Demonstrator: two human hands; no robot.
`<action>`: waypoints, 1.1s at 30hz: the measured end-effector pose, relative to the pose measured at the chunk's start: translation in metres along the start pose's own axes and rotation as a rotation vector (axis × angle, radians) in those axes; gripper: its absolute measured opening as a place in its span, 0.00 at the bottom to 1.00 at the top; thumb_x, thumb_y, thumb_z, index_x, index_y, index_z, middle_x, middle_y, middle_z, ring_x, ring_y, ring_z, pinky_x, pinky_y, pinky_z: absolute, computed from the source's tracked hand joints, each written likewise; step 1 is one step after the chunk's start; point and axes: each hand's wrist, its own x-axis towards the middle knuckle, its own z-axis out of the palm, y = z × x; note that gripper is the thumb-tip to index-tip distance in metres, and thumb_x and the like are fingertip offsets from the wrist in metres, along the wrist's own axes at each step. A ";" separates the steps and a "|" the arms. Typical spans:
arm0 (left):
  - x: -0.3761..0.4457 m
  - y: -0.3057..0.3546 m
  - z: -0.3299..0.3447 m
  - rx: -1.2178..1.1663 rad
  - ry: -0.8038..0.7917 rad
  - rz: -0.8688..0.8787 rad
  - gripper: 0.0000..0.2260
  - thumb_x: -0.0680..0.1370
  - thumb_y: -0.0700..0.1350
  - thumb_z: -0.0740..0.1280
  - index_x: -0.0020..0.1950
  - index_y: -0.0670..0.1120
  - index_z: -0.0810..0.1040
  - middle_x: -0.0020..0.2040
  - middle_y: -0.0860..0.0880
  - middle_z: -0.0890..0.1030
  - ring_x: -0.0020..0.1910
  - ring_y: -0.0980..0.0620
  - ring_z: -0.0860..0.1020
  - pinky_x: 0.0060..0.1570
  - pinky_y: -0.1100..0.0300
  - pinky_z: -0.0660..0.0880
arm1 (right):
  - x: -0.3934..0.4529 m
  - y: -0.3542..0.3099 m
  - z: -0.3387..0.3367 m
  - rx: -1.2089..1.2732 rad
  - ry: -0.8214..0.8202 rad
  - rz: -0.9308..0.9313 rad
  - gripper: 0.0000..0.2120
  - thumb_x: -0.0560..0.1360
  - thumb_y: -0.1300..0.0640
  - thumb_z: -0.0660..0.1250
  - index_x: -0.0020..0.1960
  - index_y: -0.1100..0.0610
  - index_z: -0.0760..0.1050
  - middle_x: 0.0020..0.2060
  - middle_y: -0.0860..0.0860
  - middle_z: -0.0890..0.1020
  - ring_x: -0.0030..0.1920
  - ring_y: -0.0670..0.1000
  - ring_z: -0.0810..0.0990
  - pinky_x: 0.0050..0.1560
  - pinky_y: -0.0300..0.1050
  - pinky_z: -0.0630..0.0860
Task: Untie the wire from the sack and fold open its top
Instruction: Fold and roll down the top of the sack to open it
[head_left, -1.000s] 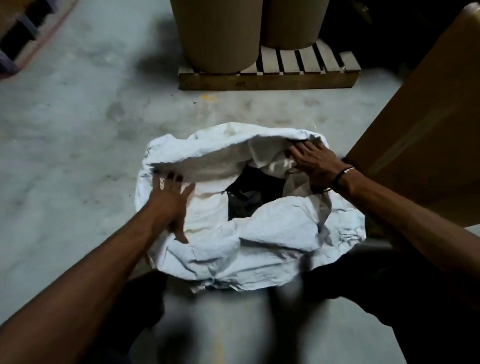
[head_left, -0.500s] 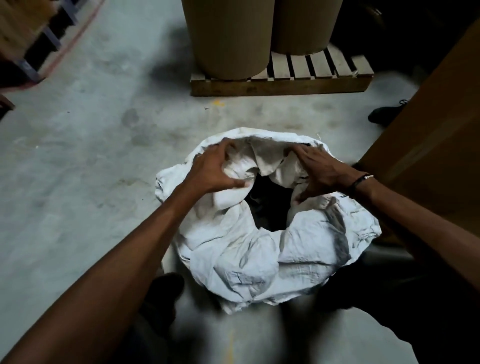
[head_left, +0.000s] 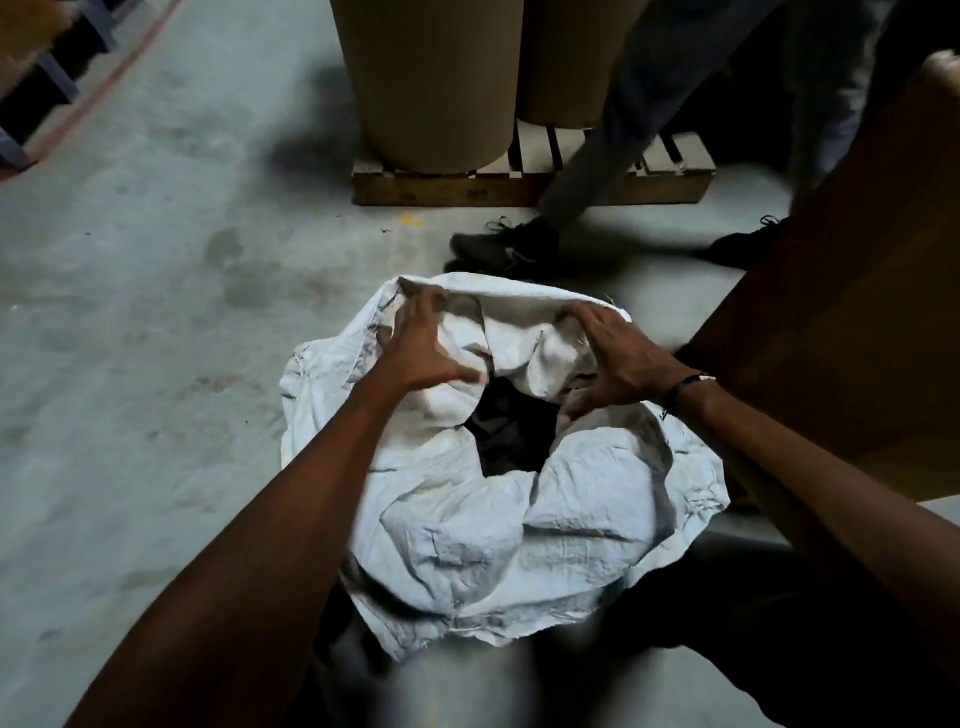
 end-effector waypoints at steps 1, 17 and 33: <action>-0.003 -0.002 0.000 0.131 -0.122 0.018 0.66 0.50 0.67 0.82 0.81 0.53 0.54 0.82 0.44 0.58 0.83 0.41 0.54 0.78 0.30 0.53 | -0.001 0.007 0.000 -0.014 -0.035 -0.002 0.61 0.51 0.39 0.87 0.76 0.60 0.66 0.73 0.58 0.71 0.74 0.59 0.70 0.76 0.52 0.66; -0.053 -0.015 -0.032 0.265 -0.245 0.159 0.40 0.74 0.52 0.78 0.82 0.50 0.62 0.79 0.46 0.64 0.79 0.46 0.64 0.73 0.40 0.69 | -0.042 -0.053 -0.007 0.229 -0.156 -0.060 0.21 0.75 0.50 0.77 0.62 0.57 0.76 0.55 0.52 0.82 0.50 0.50 0.81 0.48 0.36 0.74; -0.037 0.006 -0.005 0.321 -0.177 -0.002 0.60 0.64 0.70 0.77 0.84 0.60 0.42 0.86 0.48 0.38 0.84 0.40 0.37 0.75 0.26 0.40 | -0.056 -0.059 0.002 -0.106 -0.264 -0.177 0.37 0.71 0.46 0.77 0.75 0.48 0.63 0.67 0.50 0.77 0.64 0.54 0.77 0.58 0.49 0.75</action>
